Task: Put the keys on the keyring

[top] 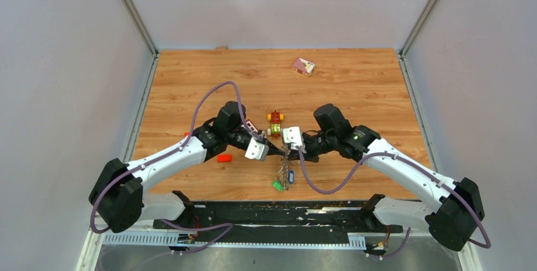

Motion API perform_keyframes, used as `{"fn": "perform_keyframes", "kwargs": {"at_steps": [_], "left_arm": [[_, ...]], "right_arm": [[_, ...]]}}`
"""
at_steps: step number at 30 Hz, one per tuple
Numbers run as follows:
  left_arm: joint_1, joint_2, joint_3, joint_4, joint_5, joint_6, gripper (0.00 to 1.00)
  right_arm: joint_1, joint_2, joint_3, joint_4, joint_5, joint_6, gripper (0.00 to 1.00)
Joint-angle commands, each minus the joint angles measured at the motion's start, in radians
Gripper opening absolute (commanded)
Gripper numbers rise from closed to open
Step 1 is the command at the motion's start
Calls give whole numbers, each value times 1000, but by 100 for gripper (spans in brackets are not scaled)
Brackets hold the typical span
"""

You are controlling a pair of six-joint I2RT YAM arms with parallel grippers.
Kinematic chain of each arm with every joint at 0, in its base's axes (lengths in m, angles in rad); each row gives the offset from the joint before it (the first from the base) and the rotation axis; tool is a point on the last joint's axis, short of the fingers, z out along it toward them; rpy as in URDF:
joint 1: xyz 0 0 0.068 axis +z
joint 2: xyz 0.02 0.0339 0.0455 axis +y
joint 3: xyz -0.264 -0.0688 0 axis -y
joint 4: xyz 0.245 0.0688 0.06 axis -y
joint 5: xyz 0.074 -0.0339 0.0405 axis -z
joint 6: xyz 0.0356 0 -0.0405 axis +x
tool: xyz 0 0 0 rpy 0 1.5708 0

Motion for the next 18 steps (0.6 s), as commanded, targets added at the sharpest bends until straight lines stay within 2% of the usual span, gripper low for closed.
{"fn": "perform_keyframes", "kwargs": {"at_steps": [1,8,15,18], "left_arm": [[3,-28,-2,34,20,-12,0],[-1,-24,3,-22,38,46,0],[-21,-11,29,-175,35,210,0],[-26,-5,33,-181,34,218,0]], "right_arm": [[7,6,19,27,-40,-15,0],[13,23,36,32,-36,-3,0],[13,24,45,28,-45,-5,0],[13,32,52,20,-59,-5,0]]}}
